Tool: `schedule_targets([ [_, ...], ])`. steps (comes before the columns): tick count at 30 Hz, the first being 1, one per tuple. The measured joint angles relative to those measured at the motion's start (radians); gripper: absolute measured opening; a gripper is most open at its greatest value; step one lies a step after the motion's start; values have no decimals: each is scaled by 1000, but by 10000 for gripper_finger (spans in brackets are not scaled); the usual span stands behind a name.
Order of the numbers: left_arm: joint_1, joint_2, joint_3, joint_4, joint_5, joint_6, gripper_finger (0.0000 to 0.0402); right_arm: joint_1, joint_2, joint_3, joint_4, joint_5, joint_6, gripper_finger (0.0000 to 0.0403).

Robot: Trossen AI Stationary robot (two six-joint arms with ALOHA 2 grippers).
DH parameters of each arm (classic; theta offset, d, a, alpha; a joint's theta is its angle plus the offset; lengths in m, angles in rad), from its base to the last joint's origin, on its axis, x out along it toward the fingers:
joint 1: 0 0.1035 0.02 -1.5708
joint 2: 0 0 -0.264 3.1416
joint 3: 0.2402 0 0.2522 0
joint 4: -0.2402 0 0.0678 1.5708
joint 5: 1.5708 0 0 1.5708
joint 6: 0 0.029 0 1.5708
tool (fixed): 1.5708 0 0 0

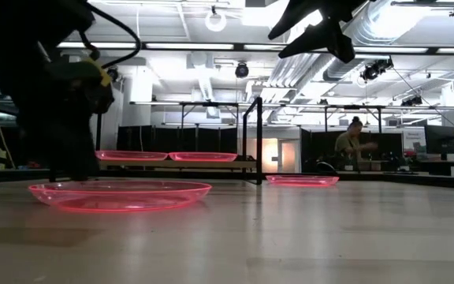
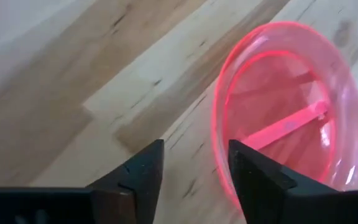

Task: Place and stack plates onto a shelf
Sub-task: Stack the pink plate on top of the pink plate on the shelf

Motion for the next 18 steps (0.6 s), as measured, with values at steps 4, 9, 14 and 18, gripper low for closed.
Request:
schedule_targets([
  [4,0,51,1,101,16,-9,185,0,0,0,1,26,1,146],
  [9,0,96,4,113,14,-41,186,0,0,0,0,27,1,146],
  [14,1,108,2,159,29,-39,186,0,0,0,7,27,1,146],
  [18,-4,109,1,255,102,-32,186,0,0,0,6,27,1,146],
])
